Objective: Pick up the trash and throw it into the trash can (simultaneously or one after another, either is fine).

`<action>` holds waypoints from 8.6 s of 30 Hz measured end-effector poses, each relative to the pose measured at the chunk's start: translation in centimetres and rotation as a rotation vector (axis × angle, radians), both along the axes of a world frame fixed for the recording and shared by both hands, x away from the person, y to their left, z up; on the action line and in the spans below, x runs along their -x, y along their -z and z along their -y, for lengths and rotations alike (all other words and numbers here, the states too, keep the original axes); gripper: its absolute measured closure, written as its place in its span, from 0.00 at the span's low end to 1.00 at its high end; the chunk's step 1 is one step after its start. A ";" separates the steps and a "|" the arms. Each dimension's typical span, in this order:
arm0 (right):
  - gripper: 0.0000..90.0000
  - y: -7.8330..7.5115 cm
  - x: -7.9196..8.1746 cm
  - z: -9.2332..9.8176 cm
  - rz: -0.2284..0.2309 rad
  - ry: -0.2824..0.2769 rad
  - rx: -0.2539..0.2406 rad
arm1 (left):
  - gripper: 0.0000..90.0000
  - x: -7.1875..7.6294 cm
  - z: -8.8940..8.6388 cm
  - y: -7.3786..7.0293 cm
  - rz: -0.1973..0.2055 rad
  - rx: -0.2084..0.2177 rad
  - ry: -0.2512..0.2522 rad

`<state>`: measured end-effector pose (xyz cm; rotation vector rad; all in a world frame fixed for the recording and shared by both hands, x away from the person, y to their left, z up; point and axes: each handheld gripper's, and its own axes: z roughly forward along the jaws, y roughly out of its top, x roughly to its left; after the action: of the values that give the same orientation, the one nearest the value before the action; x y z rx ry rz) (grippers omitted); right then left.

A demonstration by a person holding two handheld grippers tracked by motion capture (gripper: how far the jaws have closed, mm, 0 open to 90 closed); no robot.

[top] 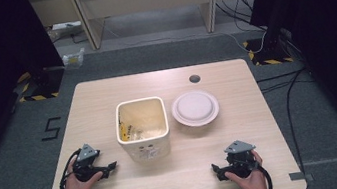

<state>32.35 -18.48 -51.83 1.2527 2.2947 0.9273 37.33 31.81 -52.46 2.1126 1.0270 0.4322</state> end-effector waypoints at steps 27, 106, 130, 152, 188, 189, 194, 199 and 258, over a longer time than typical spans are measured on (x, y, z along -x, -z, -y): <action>0.21 -4.5 -1.8 2.2 0.124 0.128 -0.120 | 0.13 0.0 0.0 0.0 0.001 0.001 0.000; 0.17 -4.1 -14.8 2.2 -0.079 0.179 -0.260 | 0.14 0.1 0.0 0.0 0.003 -0.004 -0.003; 0.33 -3.7 -15.4 -0.4 -0.079 0.102 -0.322 | 0.15 0.2 0.0 0.0 0.005 -0.001 -0.004; 0.91 -6.4 -13.6 0.3 0.045 -0.010 -0.476 | 0.15 0.2 0.0 0.0 0.007 0.001 -0.005; 0.99 -12.3 -11.3 2.7 0.182 -0.095 -0.629 | 0.15 0.2 0.0 0.0 0.009 0.003 -0.007; 0.98 -12.6 -11.3 2.7 0.187 -0.096 -0.637 | 0.15 0.2 0.0 0.0 0.009 0.003 -0.007; 0.98 -13.4 -11.3 2.9 0.204 -0.106 -0.668 | 0.15 0.2 0.0 0.0 0.009 0.003 -0.008; 0.99 -14.6 -11.1 3.2 0.220 -0.097 -0.668 | 0.15 0.2 0.0 0.0 0.009 0.004 -0.008; 0.98 -15.8 -12.4 -6.4 0.087 -0.320 -0.689 | 0.16 0.3 0.0 0.0 0.009 0.002 -0.007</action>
<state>44.73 -12.05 -36.08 1.0421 2.2112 1.9616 37.07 31.80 -52.46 2.1044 1.0295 0.4432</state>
